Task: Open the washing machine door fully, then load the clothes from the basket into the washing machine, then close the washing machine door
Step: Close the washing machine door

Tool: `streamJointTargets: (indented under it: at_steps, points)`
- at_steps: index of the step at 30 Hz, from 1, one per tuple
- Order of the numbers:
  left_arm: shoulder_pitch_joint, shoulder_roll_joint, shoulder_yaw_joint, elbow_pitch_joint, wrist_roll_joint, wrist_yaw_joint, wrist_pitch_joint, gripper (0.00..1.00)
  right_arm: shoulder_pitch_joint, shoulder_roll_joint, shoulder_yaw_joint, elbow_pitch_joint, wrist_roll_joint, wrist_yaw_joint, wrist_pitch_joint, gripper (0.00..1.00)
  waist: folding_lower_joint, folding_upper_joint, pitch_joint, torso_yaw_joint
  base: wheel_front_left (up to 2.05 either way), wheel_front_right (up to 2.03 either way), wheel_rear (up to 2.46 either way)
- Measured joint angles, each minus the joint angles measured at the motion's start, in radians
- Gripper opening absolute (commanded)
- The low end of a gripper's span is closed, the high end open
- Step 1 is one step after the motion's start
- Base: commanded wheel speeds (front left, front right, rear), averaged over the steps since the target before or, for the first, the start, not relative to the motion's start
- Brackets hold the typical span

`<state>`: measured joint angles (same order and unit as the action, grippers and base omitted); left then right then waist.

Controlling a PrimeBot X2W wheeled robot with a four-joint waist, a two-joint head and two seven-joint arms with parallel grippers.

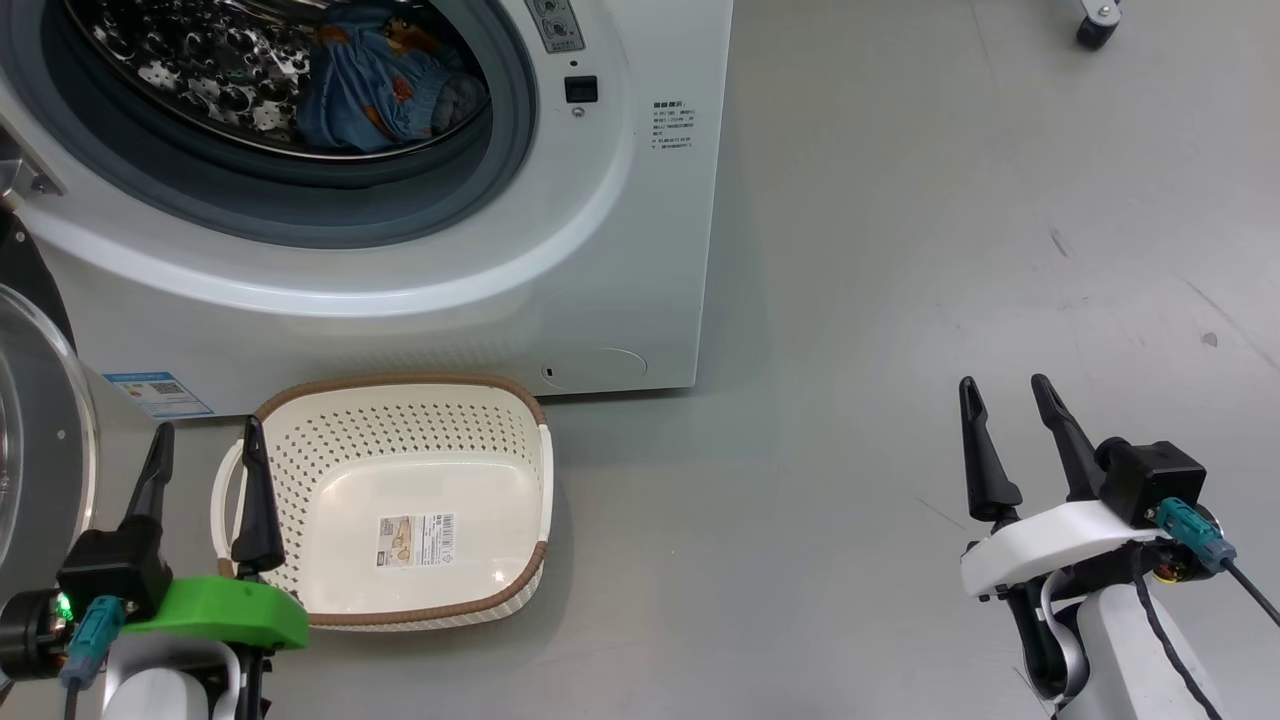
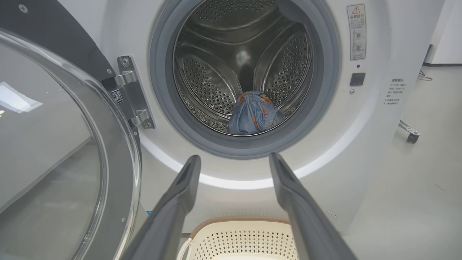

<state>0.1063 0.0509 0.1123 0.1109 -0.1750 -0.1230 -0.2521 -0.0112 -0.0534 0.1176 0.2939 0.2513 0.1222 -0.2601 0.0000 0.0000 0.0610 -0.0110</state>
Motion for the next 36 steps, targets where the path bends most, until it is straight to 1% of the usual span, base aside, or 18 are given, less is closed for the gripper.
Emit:
streamJointTargets:
  at_steps: [18, 27, 36]
  points:
    - [0.000, -0.001, 0.014, -0.011, 0.026, 0.018, 0.000, 1.00, 0.000, 0.005, 0.001, -0.001, 0.000, 0.000, 0.000, 1.00, 0.0000, 0.0000, 0.011, 0.002, -0.19, 0.19, 0.00]
    - [-0.003, -0.002, 0.016, -0.021, 0.026, 0.018, 0.000, 1.00, -0.001, 0.008, 0.001, -0.004, 0.002, 0.000, 0.000, 1.00, 0.0000, 0.0000, 0.026, -0.003, -0.72, 0.72, 0.00]
    - [-0.004, -0.002, 0.016, -0.021, 0.029, 0.018, 0.000, 1.00, -0.001, 0.009, -0.006, -0.004, 0.003, 0.000, 0.000, 1.00, 0.0000, 0.0000, 0.031, 0.000, -1.09, 1.09, 0.00]
